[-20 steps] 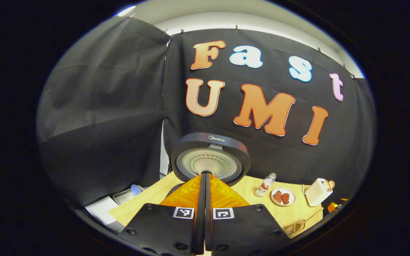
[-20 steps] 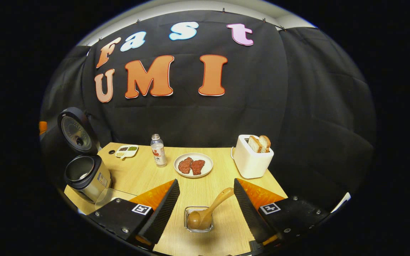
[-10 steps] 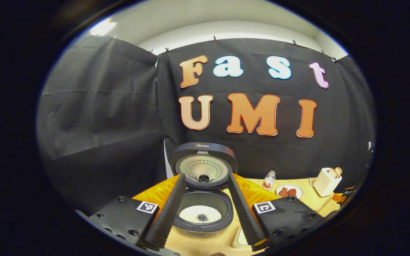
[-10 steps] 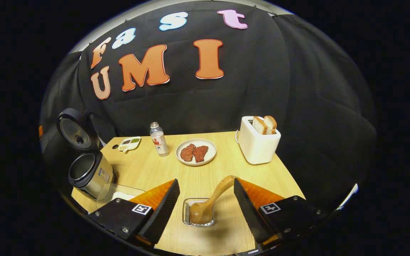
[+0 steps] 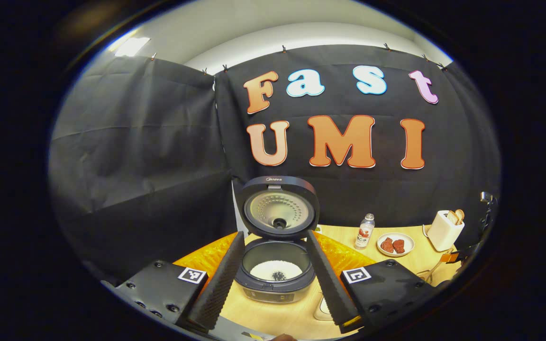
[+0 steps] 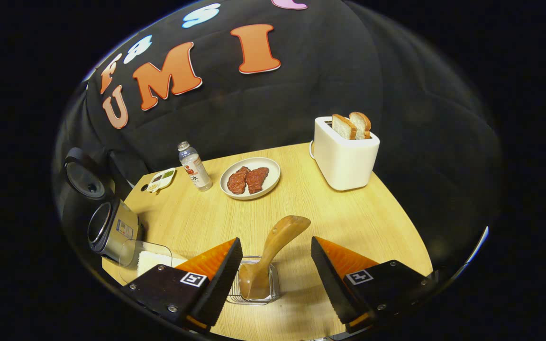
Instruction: Close the left gripper, press the button to open the rice cooker; take a wooden spoon from the chopstick holder with the right hand, scoop a spoonful of rice and pour it into the rice cooker, then put the wooden spoon back into the chopstick holder.
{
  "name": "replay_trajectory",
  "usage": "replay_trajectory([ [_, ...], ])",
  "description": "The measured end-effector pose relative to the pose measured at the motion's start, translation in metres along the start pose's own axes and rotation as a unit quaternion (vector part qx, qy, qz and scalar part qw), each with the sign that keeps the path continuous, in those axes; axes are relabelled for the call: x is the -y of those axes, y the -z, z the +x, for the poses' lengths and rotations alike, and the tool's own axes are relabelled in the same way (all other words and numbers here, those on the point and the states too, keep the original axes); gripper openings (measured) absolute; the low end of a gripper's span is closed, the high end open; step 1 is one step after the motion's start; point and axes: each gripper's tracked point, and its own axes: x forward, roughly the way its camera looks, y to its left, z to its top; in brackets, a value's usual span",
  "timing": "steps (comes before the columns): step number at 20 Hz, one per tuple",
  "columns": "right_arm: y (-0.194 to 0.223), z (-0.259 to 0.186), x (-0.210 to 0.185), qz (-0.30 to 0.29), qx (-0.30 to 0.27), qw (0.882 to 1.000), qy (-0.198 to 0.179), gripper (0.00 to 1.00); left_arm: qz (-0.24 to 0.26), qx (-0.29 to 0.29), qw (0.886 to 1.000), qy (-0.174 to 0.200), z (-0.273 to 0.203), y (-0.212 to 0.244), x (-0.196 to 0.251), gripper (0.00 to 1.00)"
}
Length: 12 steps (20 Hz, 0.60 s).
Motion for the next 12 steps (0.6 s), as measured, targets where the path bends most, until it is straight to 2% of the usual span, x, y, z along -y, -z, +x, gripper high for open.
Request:
replay_trajectory([
  [1,0.004,0.006,0.000,0.006,-0.009,1.000,-0.003,0.90,0.001,-0.003,1.000,-0.004,-0.004,0.002,0.001,0.88],
  [3,0.006,0.019,-0.003,0.018,-0.019,0.999,-0.019,0.85,0.009,-0.007,1.000,-0.010,-0.011,0.005,0.001,0.88],
  [4,0.007,0.025,-0.004,0.024,-0.025,0.999,-0.024,0.76,0.010,-0.012,1.000,-0.012,-0.013,0.009,0.002,0.88],
  [5,0.008,0.029,-0.007,0.033,-0.026,0.999,-0.033,0.78,0.009,-0.016,1.000,-0.010,-0.015,0.011,0.005,0.87],
  [7,0.015,0.039,-0.006,0.050,-0.035,0.998,-0.035,0.66,0.009,-0.020,1.000,-0.008,-0.016,0.013,0.007,0.87],
  [8,0.015,0.039,-0.007,0.063,-0.033,0.997,-0.039,0.55,0.012,-0.020,1.000,-0.007,-0.017,0.012,0.009,0.88],
  [9,0.013,0.040,-0.011,0.078,-0.029,0.995,-0.050,0.49,0.016,-0.019,1.000,-0.006,-0.017,0.011,0.011,0.90],
  [10,0.013,0.037,-0.015,0.089,-0.030,0.994,-0.060,0.37,0.018,-0.017,1.000,-0.003,-0.016,0.009,0.014,0.88],
  [11,0.014,0.036,-0.015,0.095,-0.026,0.993,-0.063,0.30,0.019,-0.014,1.000,0.002,-0.014,0.007,0.018,0.90],
  [12,0.015,0.034,-0.016,0.100,-0.025,0.992,-0.067,0.24,0.018,-0.011,1.000,0.007,-0.013,0.006,0.022,0.87],
])
